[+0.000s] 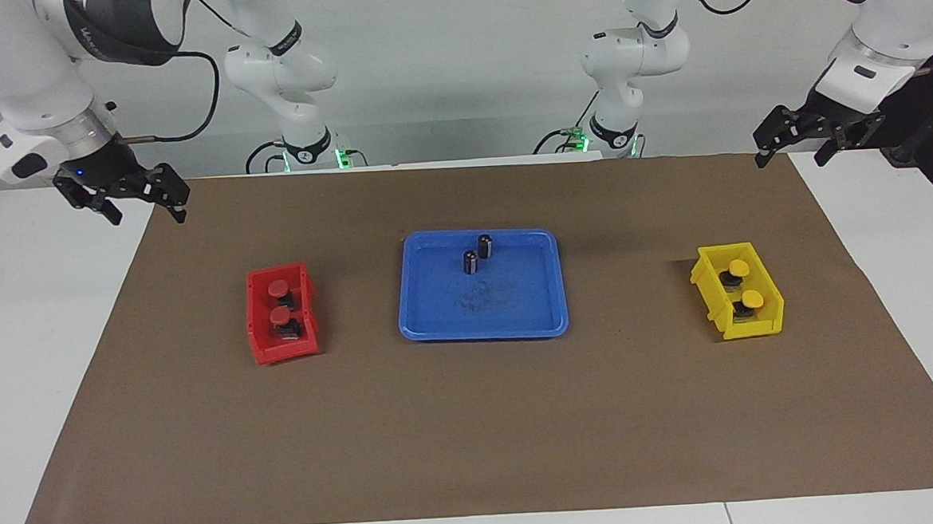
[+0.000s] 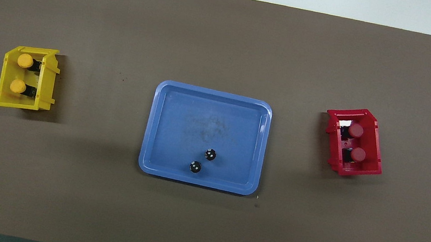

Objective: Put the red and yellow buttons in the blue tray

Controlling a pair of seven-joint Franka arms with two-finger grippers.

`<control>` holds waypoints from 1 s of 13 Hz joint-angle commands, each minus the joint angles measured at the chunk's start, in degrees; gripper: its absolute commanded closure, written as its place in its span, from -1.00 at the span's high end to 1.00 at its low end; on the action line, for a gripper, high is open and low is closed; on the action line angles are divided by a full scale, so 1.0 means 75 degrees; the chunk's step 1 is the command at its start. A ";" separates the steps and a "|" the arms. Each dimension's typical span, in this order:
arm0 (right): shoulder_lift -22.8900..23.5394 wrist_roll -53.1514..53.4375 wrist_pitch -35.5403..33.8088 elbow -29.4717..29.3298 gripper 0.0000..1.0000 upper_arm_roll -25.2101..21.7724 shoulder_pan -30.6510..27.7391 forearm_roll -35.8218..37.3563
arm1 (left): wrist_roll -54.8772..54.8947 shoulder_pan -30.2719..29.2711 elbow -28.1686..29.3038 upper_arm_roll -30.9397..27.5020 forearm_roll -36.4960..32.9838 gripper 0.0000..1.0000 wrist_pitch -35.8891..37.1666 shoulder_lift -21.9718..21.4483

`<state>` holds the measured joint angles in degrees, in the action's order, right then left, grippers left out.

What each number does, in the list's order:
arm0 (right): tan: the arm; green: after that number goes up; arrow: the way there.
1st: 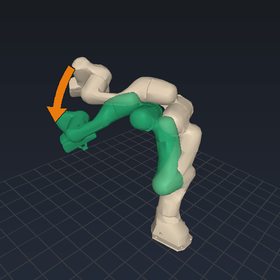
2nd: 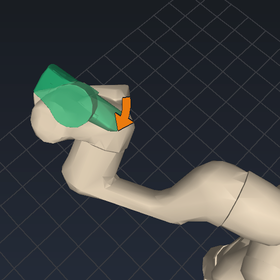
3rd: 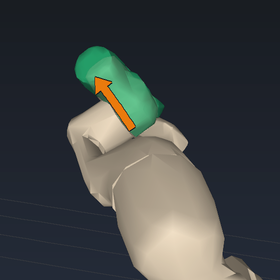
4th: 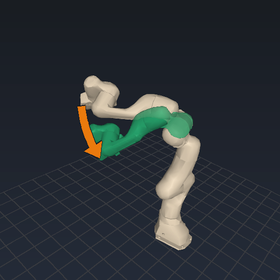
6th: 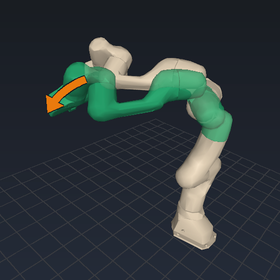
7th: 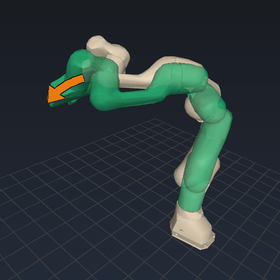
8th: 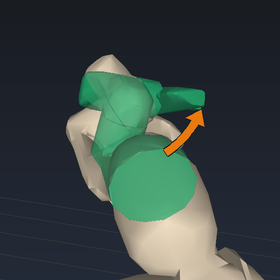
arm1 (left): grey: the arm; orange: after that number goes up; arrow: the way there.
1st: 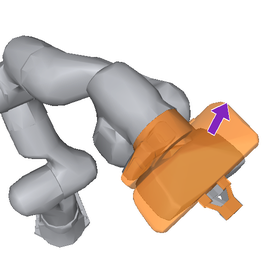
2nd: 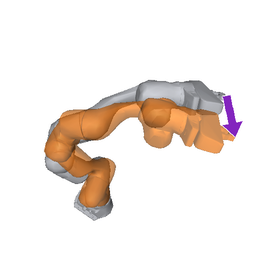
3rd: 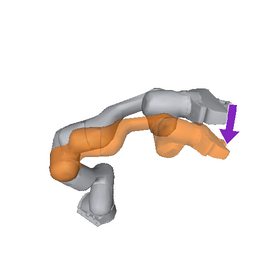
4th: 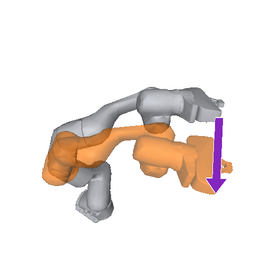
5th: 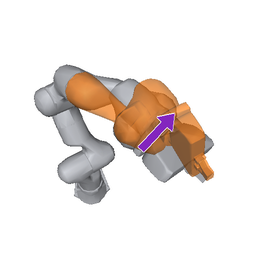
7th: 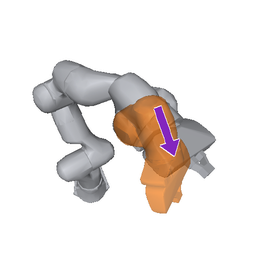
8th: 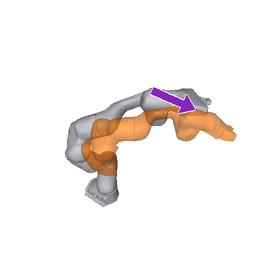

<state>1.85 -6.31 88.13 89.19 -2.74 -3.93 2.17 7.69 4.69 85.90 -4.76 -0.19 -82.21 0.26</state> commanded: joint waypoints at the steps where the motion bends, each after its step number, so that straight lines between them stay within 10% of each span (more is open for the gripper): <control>1: -0.0012 -0.0120 0.0109 0.0002 1.00 0.0038 0.0066 -0.0008 | -0.0040 -0.0005 0.0312 0.0038 -0.0151 1.00 -0.0184 -0.0234; 6: 0.0488 -0.0120 0.1887 0.0904 0.96 0.0178 0.0465 -0.0486 | -0.0040 0.0066 0.0312 0.0038 -0.0151 1.00 -0.0195 -0.0234; 13: 0.1286 -0.0167 0.4913 0.2604 0.39 0.0178 0.0863 -0.0641 | -0.0017 -0.0028 0.0312 0.0026 -0.0151 1.00 -0.0184 -0.0234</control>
<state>11.13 -6.34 123.04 107.10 -1.54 3.23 -1.41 7.69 4.75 85.94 -4.67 -0.19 -82.24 0.26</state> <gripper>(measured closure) 0.269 0.000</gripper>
